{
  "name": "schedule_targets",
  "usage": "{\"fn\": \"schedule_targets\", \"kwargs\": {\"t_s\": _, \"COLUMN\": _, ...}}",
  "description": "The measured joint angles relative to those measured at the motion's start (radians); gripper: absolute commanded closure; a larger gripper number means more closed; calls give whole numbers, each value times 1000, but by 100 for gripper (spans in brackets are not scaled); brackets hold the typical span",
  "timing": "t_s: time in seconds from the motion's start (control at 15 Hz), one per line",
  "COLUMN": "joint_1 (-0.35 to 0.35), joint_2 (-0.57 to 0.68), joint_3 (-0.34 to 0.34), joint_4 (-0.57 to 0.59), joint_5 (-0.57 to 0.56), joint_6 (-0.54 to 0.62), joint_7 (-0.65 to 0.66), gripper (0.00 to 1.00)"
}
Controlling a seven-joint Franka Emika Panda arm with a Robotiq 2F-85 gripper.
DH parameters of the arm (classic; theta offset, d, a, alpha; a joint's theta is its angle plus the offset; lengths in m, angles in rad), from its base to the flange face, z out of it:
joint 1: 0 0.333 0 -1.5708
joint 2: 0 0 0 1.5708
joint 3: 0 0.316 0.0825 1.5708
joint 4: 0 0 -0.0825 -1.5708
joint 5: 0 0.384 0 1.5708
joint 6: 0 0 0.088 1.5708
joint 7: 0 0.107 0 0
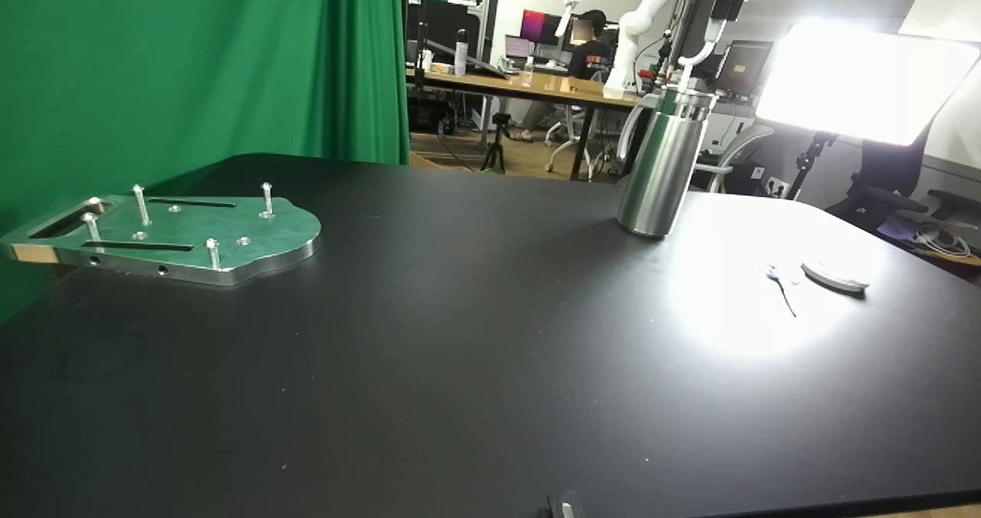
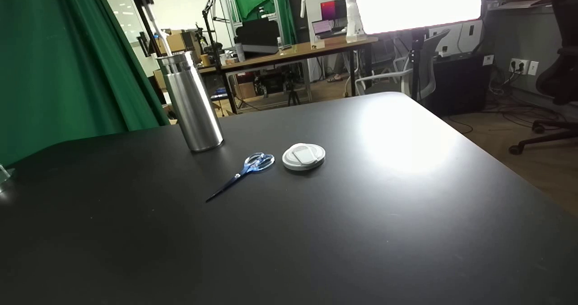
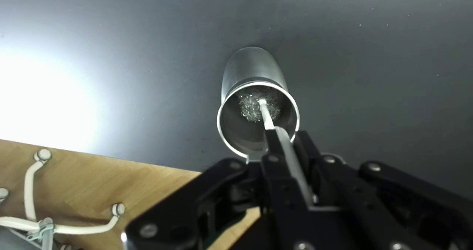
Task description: Use the brush to scrub inside the jar
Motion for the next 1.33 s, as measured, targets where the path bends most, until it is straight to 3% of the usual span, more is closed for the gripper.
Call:
{"fn": "schedule_targets", "kwargs": {"t_s": 0.33, "joint_1": 0, "joint_2": 142, "joint_3": 7, "joint_4": 24, "joint_5": 1, "joint_6": 2, "joint_7": -6, "gripper": 96}}
{"fn": "schedule_targets", "kwargs": {"t_s": 0.6, "joint_1": 0, "joint_2": 173, "joint_3": 13, "joint_4": 85, "joint_5": 1, "joint_6": -25, "joint_7": -13, "gripper": 96}}
{"fn": "schedule_targets", "kwargs": {"t_s": 0.87, "joint_1": -3, "joint_2": 158, "joint_3": 13, "joint_4": 119, "joint_5": 3, "joint_6": -38, "joint_7": -22, "gripper": 96}}
{"fn": "schedule_targets", "kwargs": {"t_s": 1.33, "joint_1": -24, "joint_2": 28, "joint_3": 13, "joint_4": 126, "joint_5": 28, "joint_6": -6, "joint_7": -71, "gripper": 96}}
